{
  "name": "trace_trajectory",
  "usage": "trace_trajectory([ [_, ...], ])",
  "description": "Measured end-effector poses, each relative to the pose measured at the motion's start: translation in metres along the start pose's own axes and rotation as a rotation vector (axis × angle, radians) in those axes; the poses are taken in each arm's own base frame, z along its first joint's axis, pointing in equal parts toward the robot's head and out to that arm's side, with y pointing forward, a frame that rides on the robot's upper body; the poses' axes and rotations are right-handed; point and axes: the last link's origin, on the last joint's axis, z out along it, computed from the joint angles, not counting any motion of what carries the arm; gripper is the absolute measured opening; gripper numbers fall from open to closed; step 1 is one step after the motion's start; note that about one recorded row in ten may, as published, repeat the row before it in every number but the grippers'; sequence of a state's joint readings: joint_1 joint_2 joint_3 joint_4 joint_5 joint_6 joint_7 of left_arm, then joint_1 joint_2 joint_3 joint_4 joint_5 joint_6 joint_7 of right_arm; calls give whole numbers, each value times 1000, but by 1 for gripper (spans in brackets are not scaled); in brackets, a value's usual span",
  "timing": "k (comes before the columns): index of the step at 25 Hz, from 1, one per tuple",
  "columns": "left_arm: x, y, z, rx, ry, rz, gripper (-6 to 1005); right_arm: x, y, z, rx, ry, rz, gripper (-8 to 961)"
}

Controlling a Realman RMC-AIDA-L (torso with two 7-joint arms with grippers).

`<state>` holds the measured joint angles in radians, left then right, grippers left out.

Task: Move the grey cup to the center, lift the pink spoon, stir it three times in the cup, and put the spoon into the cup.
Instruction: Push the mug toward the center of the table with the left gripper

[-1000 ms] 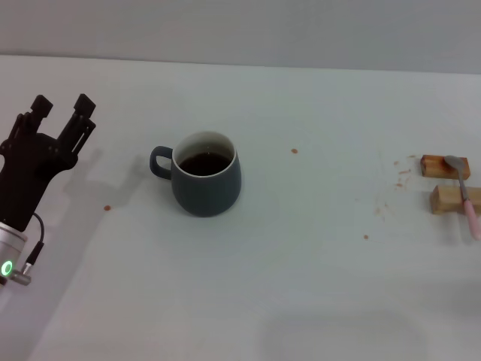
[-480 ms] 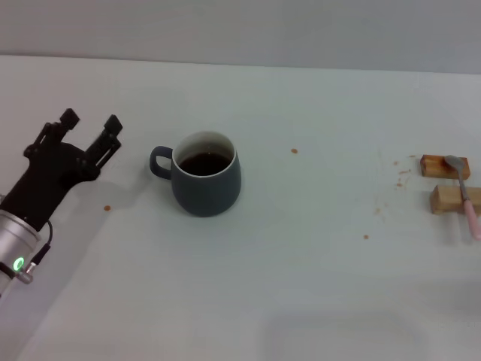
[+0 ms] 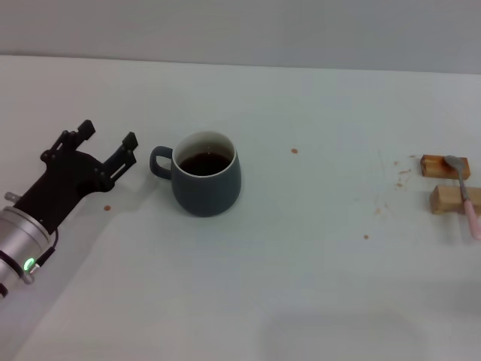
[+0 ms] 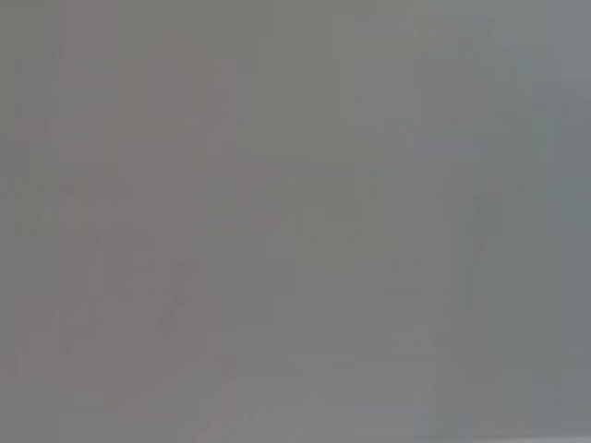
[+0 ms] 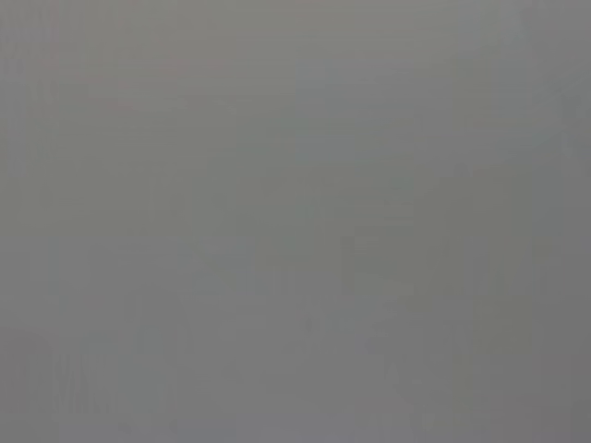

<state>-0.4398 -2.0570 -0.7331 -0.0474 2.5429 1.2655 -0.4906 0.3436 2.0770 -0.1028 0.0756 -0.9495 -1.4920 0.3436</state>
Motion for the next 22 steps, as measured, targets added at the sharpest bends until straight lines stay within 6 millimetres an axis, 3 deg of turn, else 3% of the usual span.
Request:
trace_trajectory([
  [6,-3,4,4,-22,-25,24,813,-2,-4,-1,4,-4,-14,709],
  [14,-7,7,11,-36,-69,55,813,-18,-36,-9,81,-56,-54,709],
  [22,-11,5,17,-10,-104,83,813,-21,-46,-17,99,-57,-68,709],
])
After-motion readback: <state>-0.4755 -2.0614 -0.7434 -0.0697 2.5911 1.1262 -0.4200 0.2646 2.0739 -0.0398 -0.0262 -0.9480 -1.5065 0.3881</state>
